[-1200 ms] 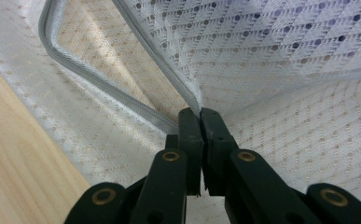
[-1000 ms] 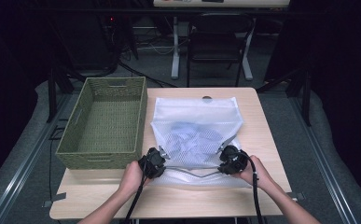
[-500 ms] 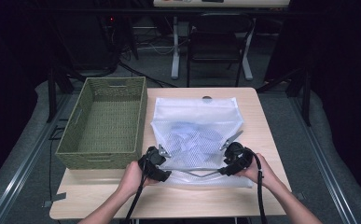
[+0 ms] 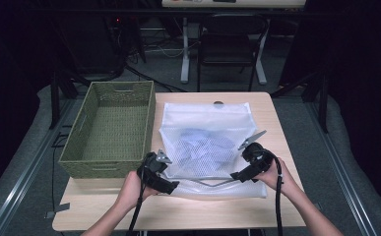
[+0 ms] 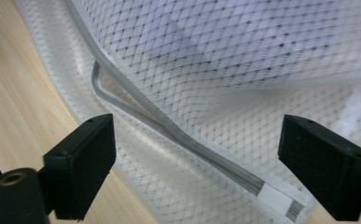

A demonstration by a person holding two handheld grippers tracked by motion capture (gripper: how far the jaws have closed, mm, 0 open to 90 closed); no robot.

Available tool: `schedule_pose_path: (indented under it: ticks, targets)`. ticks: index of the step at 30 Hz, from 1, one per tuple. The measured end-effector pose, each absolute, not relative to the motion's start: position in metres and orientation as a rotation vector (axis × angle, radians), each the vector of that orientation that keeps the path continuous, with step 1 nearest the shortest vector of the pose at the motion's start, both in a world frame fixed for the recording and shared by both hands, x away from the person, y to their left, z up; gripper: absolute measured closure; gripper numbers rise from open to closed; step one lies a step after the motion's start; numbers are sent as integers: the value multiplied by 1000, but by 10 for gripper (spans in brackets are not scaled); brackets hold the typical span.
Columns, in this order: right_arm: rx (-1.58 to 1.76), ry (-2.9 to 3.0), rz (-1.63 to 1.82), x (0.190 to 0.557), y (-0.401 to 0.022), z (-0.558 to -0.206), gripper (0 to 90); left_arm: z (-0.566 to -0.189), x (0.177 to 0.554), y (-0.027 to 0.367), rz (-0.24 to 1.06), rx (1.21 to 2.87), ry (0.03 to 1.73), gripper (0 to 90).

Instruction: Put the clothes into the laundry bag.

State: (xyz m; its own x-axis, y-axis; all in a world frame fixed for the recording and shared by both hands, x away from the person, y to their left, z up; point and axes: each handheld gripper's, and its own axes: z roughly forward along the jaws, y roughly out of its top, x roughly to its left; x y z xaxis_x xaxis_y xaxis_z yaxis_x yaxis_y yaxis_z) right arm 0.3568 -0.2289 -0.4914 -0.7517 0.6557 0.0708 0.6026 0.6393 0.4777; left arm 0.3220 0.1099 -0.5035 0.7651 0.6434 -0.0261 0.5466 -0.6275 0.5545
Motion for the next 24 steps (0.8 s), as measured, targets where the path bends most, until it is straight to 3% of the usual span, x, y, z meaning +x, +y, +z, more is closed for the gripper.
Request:
schedule_pose_path:
  ticks: [10, 24]
  targets:
    - [1102, 2668, 766, 340, -254, -488, 9, -493, 304, 145, 249, 2358, 967, 154]
    - [1240, 2544, 764, 320, -303, -498, 0, -500, 288, 201, 302, 2254, 1153, 154]
